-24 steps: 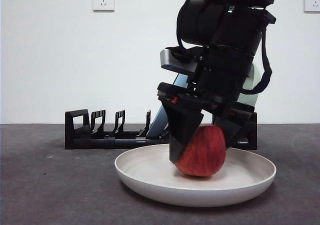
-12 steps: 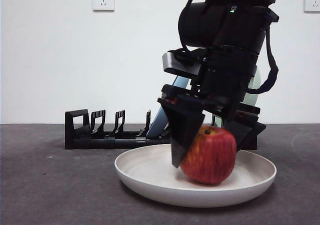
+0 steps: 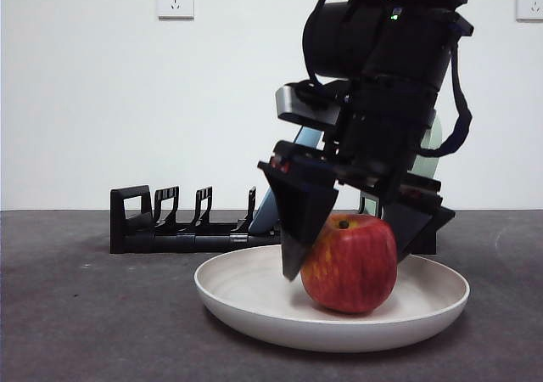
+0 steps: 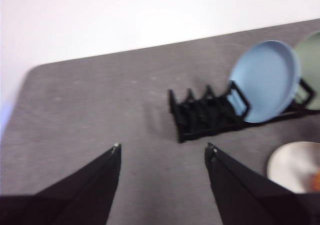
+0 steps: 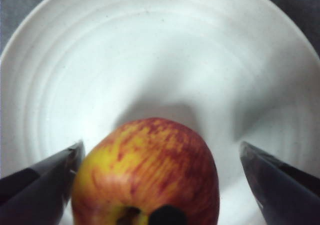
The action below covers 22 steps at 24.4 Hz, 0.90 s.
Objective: Take the yellow plate from the plate rack,put the plate on the table,take the apple from the table,put the apple in the plate
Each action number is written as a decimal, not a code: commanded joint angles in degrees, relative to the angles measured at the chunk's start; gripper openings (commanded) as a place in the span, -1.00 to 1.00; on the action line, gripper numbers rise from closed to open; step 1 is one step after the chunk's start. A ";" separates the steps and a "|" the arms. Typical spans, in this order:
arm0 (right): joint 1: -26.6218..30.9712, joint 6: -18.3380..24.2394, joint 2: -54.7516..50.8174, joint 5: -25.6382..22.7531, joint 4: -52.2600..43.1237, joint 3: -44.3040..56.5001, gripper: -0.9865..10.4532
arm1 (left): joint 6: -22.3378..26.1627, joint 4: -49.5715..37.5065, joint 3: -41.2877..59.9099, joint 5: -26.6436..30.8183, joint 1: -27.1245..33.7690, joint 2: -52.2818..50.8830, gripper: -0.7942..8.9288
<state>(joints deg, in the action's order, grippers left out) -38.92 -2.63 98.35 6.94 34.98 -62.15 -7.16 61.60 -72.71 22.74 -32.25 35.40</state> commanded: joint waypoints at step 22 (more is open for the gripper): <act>3.19 0.15 -29.31 -5.84 0.02 -0.70 -0.86 | 9.38 -14.80 0.26 -18.60 0.09 22.25 -0.85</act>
<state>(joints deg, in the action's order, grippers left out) -35.81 -2.59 69.47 1.26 35.09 -62.76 0.75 47.48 -72.69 4.32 -32.25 57.49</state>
